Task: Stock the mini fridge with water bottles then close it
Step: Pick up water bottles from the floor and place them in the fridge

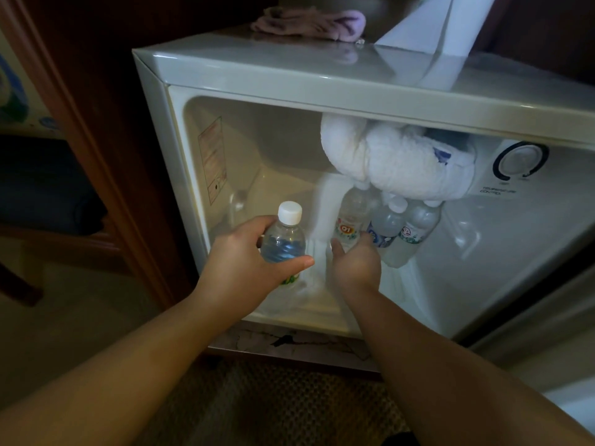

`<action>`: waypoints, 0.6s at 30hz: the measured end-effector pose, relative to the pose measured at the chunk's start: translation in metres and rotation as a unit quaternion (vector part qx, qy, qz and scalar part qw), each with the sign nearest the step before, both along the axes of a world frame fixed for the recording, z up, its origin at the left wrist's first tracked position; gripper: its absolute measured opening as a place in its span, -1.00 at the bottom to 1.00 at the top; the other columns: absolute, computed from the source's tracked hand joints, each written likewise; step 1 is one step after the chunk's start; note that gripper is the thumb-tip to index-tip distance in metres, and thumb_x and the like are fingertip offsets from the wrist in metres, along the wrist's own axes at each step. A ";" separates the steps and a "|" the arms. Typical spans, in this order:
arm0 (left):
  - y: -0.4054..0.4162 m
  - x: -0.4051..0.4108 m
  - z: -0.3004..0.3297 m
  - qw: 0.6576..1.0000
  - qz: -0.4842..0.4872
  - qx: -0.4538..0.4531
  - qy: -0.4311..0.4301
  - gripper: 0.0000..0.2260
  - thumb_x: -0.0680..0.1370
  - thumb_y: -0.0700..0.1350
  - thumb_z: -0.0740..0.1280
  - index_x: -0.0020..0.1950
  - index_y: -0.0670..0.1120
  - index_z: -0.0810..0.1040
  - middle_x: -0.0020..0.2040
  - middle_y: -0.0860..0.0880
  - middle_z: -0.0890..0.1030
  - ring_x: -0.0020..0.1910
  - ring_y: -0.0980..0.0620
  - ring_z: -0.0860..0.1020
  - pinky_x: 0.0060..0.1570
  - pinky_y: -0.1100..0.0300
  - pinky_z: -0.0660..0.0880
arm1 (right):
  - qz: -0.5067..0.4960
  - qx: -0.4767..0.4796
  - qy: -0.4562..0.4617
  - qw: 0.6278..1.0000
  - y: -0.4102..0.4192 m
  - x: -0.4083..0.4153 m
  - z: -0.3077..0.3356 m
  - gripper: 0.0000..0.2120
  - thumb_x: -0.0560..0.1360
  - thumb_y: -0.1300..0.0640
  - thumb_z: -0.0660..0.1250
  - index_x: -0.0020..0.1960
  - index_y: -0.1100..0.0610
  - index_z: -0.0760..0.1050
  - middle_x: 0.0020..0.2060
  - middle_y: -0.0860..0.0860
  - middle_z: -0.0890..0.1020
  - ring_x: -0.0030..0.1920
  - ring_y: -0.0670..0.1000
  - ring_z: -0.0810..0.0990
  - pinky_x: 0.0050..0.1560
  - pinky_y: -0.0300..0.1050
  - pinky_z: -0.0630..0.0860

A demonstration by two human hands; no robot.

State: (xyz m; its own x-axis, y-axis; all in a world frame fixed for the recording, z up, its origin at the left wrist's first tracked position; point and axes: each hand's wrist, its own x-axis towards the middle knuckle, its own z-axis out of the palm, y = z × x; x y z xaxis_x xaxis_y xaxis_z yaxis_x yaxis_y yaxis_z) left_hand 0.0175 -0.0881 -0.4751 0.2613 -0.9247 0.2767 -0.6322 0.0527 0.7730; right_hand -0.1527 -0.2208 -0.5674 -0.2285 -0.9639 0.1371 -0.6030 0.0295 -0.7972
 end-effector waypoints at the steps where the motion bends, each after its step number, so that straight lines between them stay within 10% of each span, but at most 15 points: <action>1: 0.000 0.000 -0.001 1.000 -0.001 0.000 -0.002 -0.32 0.30 0.33 0.59 0.37 0.15 0.58 0.08 0.26 0.67 0.05 0.28 0.61 0.03 0.34 0.54 | -0.004 0.011 -0.002 1.000 -0.002 0.003 -0.004 -0.41 0.58 -0.07 0.40 0.46 0.22 0.33 0.27 0.20 0.58 0.26 0.25 0.58 0.17 0.06 0.53; 18: 0.001 0.002 -0.012 1.000 0.026 -0.003 0.008 -0.34 0.32 0.32 0.61 0.36 0.16 0.57 0.08 0.26 0.67 0.10 0.24 0.63 0.11 0.12 0.65 | -0.066 0.037 0.018 0.997 -0.024 0.013 -0.019 -0.44 0.62 0.02 0.36 0.44 0.29 0.21 0.26 0.28 0.57 0.23 0.30 0.60 0.16 0.16 0.55</action>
